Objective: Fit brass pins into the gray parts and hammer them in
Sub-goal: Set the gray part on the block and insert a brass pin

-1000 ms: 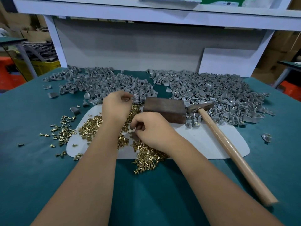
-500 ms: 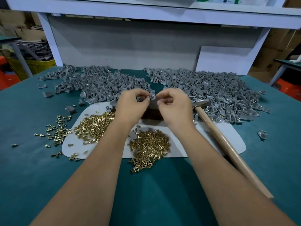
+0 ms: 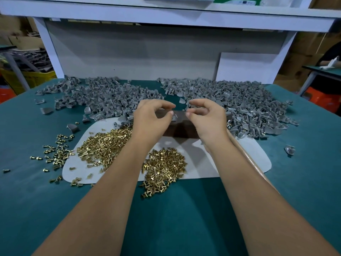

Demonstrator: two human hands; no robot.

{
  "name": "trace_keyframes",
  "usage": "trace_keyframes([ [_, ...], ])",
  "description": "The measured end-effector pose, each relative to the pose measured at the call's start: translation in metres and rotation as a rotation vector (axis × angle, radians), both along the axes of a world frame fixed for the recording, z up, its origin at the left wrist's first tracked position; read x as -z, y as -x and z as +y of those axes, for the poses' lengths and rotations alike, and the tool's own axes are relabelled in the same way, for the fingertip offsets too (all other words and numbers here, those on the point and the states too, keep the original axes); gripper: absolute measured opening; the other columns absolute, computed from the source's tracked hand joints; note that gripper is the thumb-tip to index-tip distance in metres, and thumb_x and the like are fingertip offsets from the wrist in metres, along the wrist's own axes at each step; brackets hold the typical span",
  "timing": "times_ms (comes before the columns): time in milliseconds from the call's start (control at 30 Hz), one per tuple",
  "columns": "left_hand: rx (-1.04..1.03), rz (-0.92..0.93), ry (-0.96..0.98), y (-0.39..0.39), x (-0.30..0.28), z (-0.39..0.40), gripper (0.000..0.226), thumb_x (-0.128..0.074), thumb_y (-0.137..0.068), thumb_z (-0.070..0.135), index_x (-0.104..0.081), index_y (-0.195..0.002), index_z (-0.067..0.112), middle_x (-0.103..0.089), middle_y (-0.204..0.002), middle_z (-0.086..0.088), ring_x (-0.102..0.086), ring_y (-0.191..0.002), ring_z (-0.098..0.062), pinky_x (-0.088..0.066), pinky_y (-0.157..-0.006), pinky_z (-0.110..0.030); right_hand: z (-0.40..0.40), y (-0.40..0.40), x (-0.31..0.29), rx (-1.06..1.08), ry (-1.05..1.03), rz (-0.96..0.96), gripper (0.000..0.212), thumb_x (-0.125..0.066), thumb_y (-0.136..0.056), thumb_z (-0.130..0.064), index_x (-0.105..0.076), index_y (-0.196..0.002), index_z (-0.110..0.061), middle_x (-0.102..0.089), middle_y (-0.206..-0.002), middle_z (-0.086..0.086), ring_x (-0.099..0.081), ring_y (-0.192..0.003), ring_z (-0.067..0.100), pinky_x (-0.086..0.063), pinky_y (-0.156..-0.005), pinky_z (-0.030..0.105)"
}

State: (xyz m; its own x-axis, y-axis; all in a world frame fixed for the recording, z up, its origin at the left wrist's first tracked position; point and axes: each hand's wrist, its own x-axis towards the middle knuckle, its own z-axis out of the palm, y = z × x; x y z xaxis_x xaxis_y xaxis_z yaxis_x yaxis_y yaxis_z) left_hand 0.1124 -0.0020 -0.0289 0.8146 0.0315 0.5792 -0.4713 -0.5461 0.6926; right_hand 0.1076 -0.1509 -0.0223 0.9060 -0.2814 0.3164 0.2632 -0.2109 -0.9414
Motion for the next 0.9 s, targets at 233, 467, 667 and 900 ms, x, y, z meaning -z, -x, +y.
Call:
trace_keyframes([
  [233,0.043,-0.024,-0.013,0.003,0.0,-0.005,0.01,-0.075,-0.085,0.017,-0.077,-0.093,0.021,-0.067,-0.092,0.011,-0.054,-0.111,-0.016,-0.047,-0.097,-0.037,0.011,0.008,-0.005,-0.13,-0.044,-0.006,0.032,-0.071,-0.078,0.005,-0.067,-0.086,-0.025,-0.072,-0.079,0.002,-0.07,-0.081,0.015,-0.056,-0.079,0.027],
  [467,0.081,0.066,0.028,-0.002,0.002,-0.003,0.007,-0.073,-0.086,0.017,-0.078,-0.092,0.018,-0.072,-0.094,0.002,-0.063,-0.104,-0.024,-0.053,-0.09,-0.043,0.012,0.009,-0.003,-0.117,0.005,0.005,0.03,-0.072,-0.078,0.004,-0.066,-0.082,-0.025,-0.071,-0.079,0.003,-0.07,-0.081,0.016,-0.057,-0.082,0.032],
  [667,0.085,0.079,0.016,-0.001,0.003,-0.003,0.006,-0.071,-0.087,0.016,-0.075,-0.09,0.018,-0.07,-0.096,-0.001,-0.062,-0.103,-0.024,-0.051,-0.093,-0.045,0.014,0.007,-0.003,-0.119,0.065,-0.026,0.034,-0.069,-0.078,0.009,-0.064,-0.075,-0.025,-0.068,-0.094,0.013,-0.069,-0.084,0.019,-0.057,-0.083,0.035],
  [900,0.047,0.084,0.029,0.004,0.002,-0.004,0.012,-0.071,-0.088,0.018,-0.069,-0.086,0.03,-0.065,-0.104,-0.001,-0.046,-0.118,-0.015,-0.04,-0.104,-0.044,0.019,0.006,-0.002,-0.082,0.137,-0.07,0.039,-0.069,-0.077,0.009,-0.062,-0.072,-0.029,-0.063,-0.101,0.008,-0.067,-0.086,0.015,-0.056,-0.083,0.035],
])
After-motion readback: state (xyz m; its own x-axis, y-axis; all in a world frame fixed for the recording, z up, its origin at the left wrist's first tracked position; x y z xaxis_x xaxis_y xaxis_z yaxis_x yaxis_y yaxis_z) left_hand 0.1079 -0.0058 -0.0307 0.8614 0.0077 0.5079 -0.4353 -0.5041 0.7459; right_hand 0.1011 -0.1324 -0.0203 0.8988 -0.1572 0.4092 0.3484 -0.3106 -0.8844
